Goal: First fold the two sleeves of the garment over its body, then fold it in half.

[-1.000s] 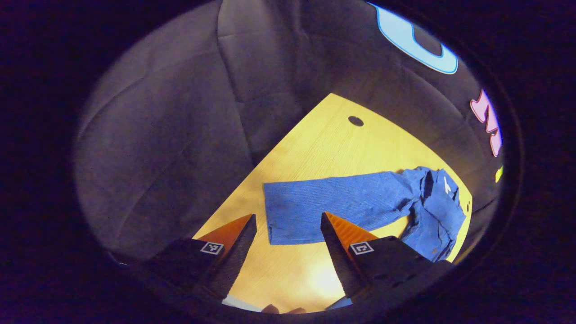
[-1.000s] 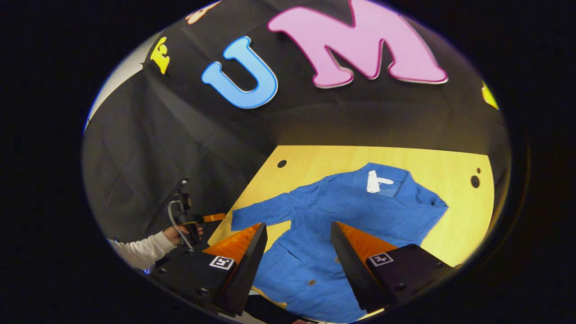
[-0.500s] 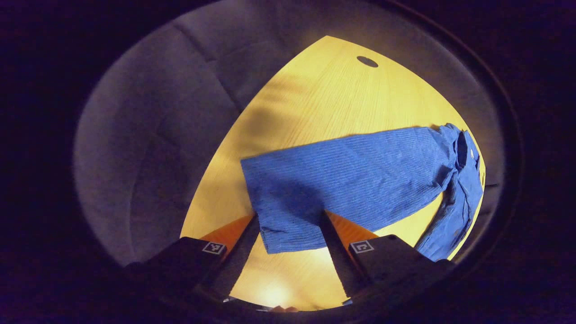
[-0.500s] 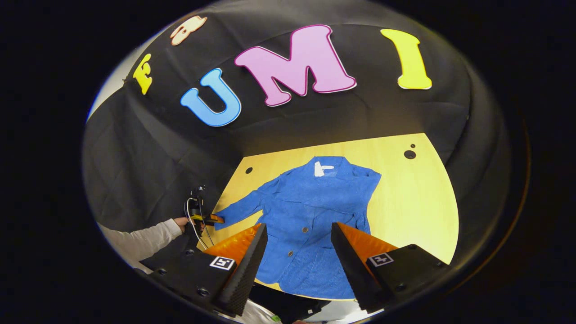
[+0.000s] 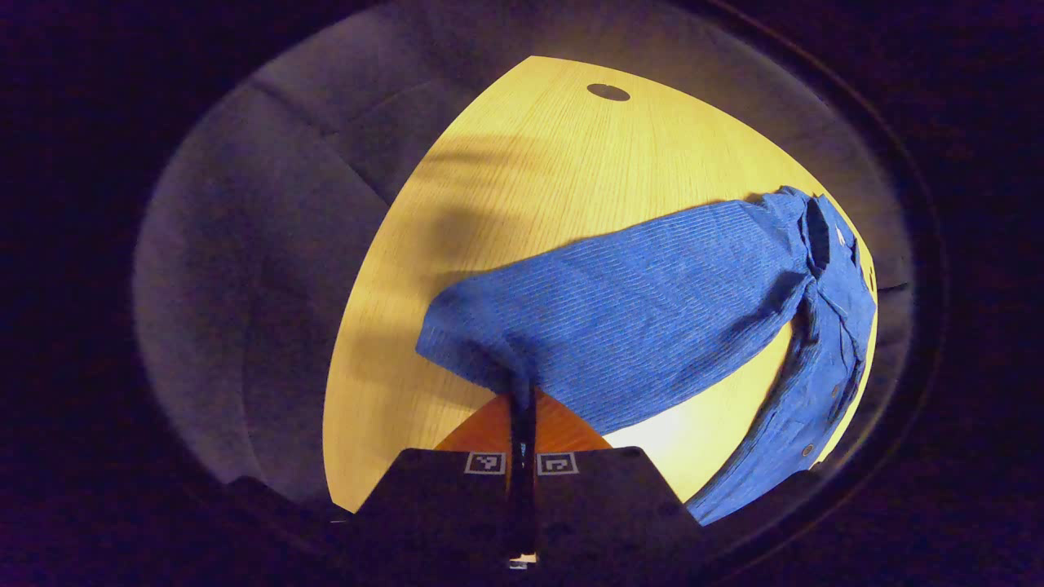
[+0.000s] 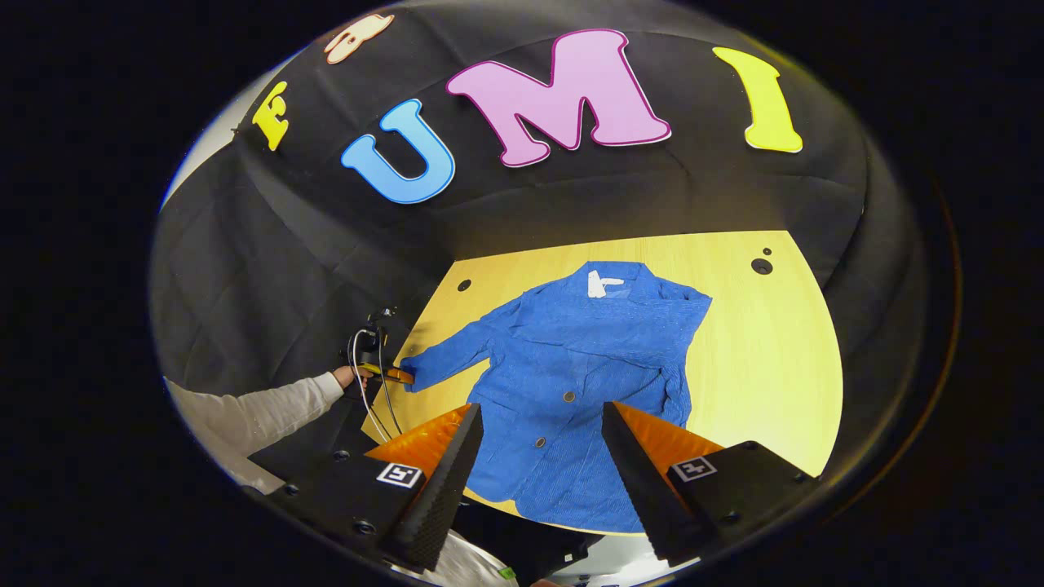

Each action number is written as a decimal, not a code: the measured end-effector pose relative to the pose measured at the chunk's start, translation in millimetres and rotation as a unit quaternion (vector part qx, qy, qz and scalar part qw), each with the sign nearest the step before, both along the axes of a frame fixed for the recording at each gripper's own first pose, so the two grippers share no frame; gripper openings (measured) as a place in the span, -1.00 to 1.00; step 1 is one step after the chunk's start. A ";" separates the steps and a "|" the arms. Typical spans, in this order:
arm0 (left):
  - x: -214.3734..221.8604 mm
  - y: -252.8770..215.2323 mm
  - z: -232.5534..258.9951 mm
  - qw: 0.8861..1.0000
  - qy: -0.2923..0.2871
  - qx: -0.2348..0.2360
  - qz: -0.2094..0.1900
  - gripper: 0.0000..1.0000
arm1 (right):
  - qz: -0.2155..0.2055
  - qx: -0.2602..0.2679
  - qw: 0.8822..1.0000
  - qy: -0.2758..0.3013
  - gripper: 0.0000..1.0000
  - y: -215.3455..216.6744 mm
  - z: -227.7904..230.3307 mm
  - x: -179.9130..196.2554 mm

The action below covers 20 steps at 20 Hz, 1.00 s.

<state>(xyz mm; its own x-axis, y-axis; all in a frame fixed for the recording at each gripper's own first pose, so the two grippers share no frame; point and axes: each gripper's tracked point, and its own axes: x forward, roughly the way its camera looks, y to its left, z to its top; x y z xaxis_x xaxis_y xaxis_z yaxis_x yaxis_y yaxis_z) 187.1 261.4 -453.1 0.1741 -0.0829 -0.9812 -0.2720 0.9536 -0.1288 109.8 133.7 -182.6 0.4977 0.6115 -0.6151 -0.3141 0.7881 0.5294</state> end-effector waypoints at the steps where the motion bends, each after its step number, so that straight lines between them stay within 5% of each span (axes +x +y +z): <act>1: 3.5 -4.4 7.9 1.000 -0.014 -0.009 0.007 -1.00 | -0.001 0.003 1.000 0.001 0.88 -0.6 -0.3 0.6; 5: 41.5 -12.5 83.0 0.990 -0.134 0.032 -0.028 -1.00 | -0.007 0.007 1.000 -0.005 0.88 -14.2 -3.5 6.6; 9: 73.6 -58.7 175.6 0.971 -0.230 0.024 -0.066 -1.00 | -0.010 0.015 1.000 -0.004 0.88 -23.8 -9.2 11.5; 14: 114.3 -186.6 286.2 0.921 -0.351 0.013 -0.171 -1.00 | -0.032 0.009 0.999 -0.007 0.88 -55.8 -19.8 6.4; 18: 130.7 -294.7 307.9 0.895 -0.361 0.018 -0.262 -1.00 | -0.062 0.019 0.998 0.001 0.88 -82.8 -28.6 -2.8; 20: 138.9 -355.9 299.4 0.894 -0.343 -0.008 -0.287 -1.00 | -0.086 0.031 0.996 0.009 0.88 -99.4 -36.1 -11.1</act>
